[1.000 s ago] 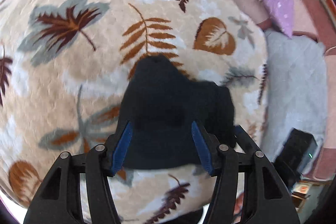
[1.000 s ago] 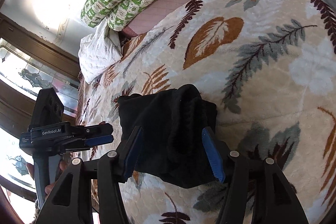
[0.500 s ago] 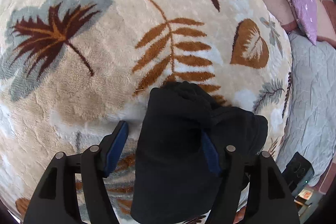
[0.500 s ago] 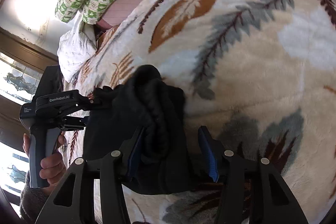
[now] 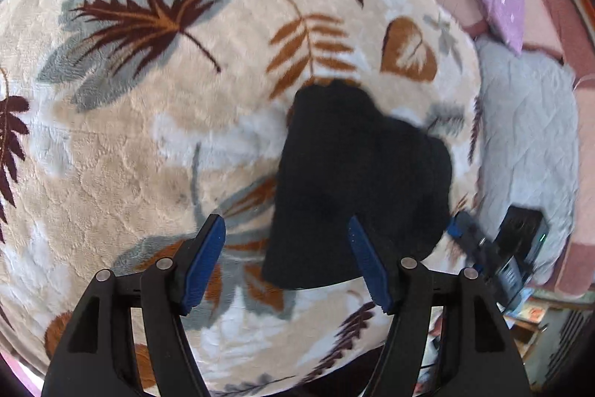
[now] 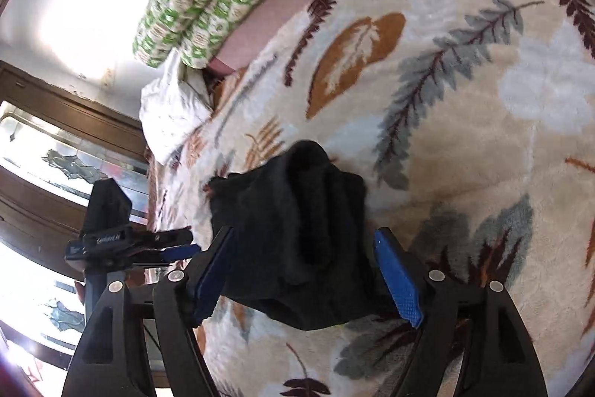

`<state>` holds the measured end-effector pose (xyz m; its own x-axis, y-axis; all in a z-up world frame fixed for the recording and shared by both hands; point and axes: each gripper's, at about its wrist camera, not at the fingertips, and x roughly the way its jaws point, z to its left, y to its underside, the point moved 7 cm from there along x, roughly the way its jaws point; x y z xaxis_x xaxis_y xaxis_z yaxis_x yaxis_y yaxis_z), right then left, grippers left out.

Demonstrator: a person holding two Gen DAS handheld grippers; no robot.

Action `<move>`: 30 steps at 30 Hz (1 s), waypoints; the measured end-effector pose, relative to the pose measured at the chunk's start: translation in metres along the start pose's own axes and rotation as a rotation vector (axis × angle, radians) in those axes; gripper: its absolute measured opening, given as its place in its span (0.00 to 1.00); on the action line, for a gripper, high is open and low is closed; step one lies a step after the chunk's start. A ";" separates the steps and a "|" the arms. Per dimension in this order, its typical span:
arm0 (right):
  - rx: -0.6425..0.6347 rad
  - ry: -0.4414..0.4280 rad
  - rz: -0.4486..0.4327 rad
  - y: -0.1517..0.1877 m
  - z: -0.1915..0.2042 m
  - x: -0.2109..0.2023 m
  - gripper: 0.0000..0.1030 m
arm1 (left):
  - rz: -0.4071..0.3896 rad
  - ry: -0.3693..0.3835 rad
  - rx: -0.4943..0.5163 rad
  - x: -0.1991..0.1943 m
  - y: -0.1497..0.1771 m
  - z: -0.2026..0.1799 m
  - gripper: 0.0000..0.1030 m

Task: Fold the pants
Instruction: 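Lower the folded bundle onto the bedspread with both tools and open them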

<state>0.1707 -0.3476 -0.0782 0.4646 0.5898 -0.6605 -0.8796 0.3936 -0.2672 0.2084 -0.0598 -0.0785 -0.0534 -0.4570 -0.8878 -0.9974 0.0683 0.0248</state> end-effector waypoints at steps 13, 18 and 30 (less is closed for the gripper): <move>0.045 -0.131 0.144 0.017 -0.013 0.043 0.75 | 0.086 0.050 0.093 0.048 0.005 -0.017 0.79; 0.037 -0.124 0.121 0.018 -0.013 0.048 0.65 | 0.032 0.095 0.069 0.046 0.006 -0.021 0.80; -0.003 -0.047 -0.007 0.038 0.004 0.021 0.32 | -0.202 0.011 0.163 0.007 0.043 -0.043 0.24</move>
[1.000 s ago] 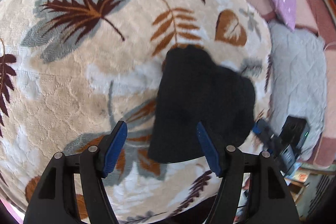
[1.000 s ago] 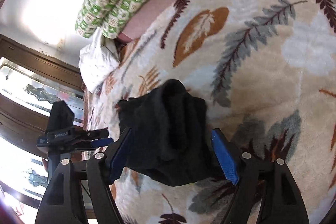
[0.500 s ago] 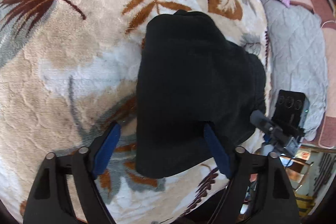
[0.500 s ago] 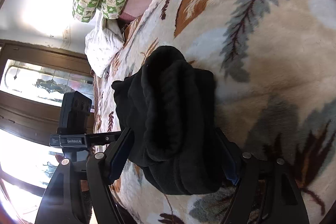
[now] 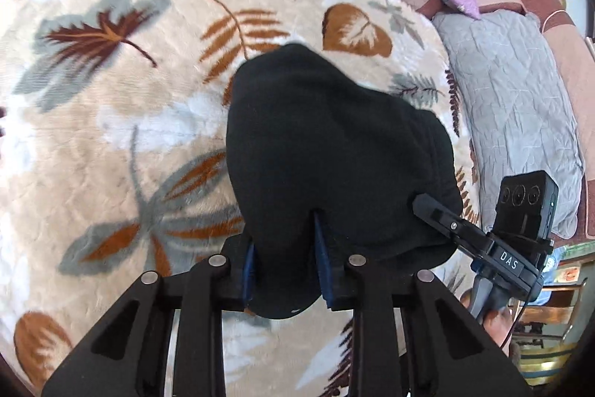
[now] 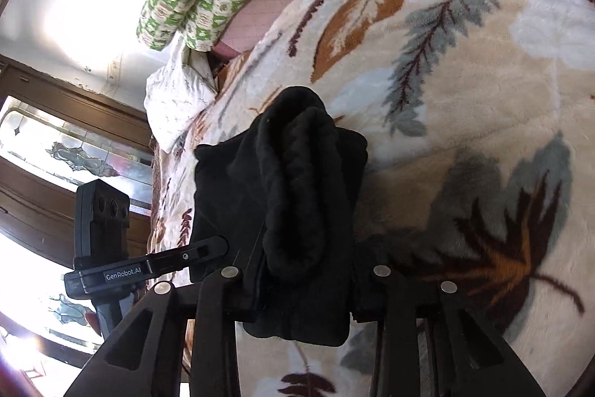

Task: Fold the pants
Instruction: 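Lower the folded bundle onto the bedspread with both tools and open them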

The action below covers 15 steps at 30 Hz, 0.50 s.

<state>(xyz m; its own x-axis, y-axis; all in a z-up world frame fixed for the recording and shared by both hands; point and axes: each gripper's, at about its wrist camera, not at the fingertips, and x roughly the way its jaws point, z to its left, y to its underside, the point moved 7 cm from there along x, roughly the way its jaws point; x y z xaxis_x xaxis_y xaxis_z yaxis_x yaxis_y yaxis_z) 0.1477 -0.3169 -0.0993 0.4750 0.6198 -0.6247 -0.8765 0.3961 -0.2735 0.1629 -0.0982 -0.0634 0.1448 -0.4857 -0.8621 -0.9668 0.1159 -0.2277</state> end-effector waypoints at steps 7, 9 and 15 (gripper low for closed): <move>-0.040 -0.009 -0.018 0.021 0.043 -0.008 0.31 | -0.084 -0.056 -0.001 -0.039 0.011 0.021 0.24; -0.057 -0.011 -0.013 0.027 0.059 -0.003 0.31 | -0.094 -0.073 -0.013 -0.053 0.013 0.037 0.24; -0.094 -0.045 0.025 0.044 0.109 0.034 0.31 | -0.138 -0.114 -0.078 -0.087 0.015 0.089 0.24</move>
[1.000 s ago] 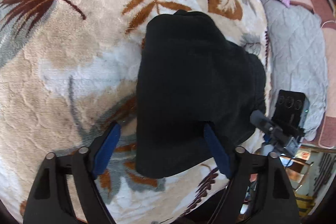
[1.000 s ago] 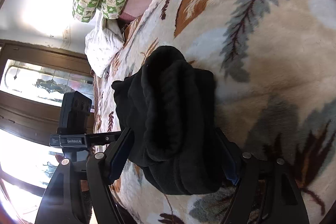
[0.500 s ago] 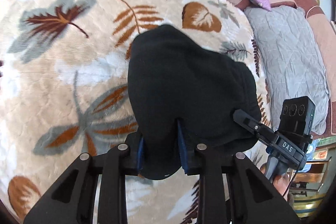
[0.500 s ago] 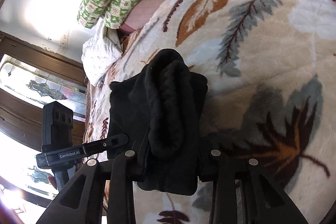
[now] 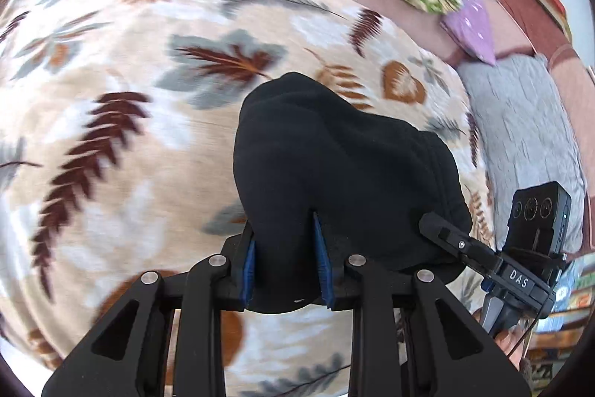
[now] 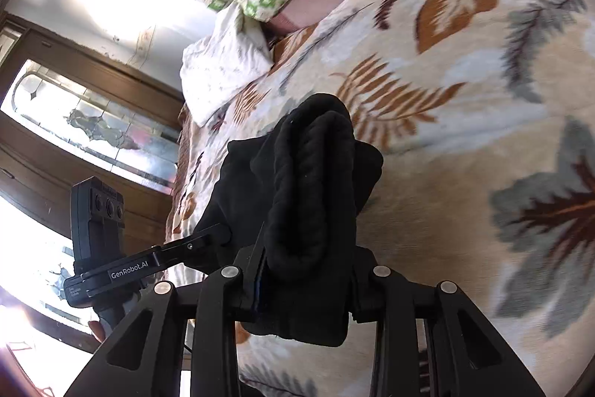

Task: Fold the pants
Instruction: 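Lower the folded bundle onto the bedspread with both tools and open them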

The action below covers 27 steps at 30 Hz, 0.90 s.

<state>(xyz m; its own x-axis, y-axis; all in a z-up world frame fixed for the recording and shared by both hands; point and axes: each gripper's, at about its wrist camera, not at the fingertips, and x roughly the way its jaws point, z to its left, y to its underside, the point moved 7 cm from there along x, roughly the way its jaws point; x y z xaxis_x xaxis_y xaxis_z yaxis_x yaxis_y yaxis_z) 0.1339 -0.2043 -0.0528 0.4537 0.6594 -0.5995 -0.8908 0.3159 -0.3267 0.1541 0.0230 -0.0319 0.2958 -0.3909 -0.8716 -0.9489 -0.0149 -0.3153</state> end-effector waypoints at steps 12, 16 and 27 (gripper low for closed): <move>-0.140 0.004 0.074 0.003 0.069 0.089 0.31 | 0.010 -0.071 -0.132 0.008 -0.010 0.091 0.24; -0.149 0.037 0.095 0.009 0.061 0.108 0.32 | 0.036 -0.095 -0.102 0.024 -0.004 0.096 0.26; -0.126 0.085 0.072 0.020 0.017 0.113 0.55 | 0.020 -0.057 -0.107 0.033 0.000 0.117 0.65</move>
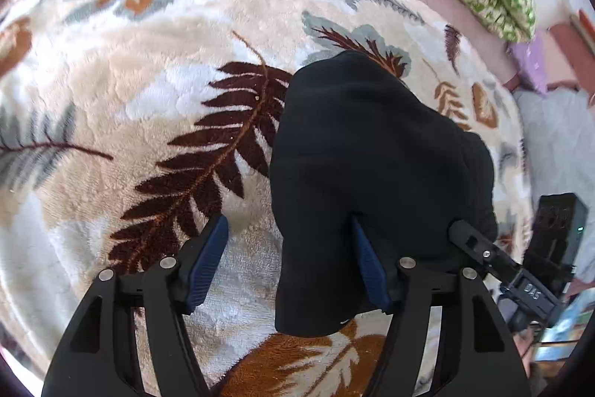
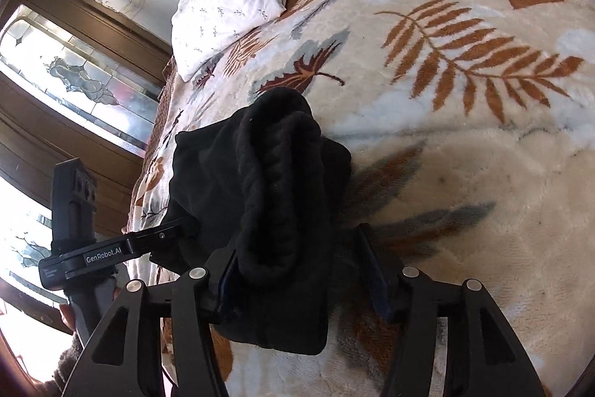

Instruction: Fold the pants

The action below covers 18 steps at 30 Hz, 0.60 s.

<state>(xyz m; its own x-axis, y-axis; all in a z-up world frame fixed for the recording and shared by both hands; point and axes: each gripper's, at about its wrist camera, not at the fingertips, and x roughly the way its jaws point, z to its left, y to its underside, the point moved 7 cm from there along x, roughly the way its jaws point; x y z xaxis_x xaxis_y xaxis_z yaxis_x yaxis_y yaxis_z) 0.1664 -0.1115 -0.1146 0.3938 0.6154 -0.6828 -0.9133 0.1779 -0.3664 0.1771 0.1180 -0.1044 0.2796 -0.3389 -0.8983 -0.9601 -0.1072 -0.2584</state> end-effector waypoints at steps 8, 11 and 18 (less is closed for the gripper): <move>0.003 0.059 -0.045 -0.002 0.011 -0.032 0.59 | -0.029 -0.075 0.015 -0.026 0.015 0.002 0.65; -0.037 0.141 -0.083 -0.001 0.021 -0.060 0.65 | -0.073 -0.129 0.019 -0.042 0.026 0.002 0.65; -0.042 0.382 -0.135 0.037 0.048 -0.101 1.00 | -0.175 -0.193 -0.021 -0.064 0.062 -0.002 0.65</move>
<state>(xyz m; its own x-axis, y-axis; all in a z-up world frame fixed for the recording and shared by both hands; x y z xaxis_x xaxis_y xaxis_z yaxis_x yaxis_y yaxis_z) 0.0877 -0.1299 -0.0291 0.5270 0.2576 -0.8099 -0.8490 0.2008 -0.4887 0.0992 0.1317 -0.0621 0.4323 -0.1292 -0.8924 -0.8965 -0.1683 -0.4099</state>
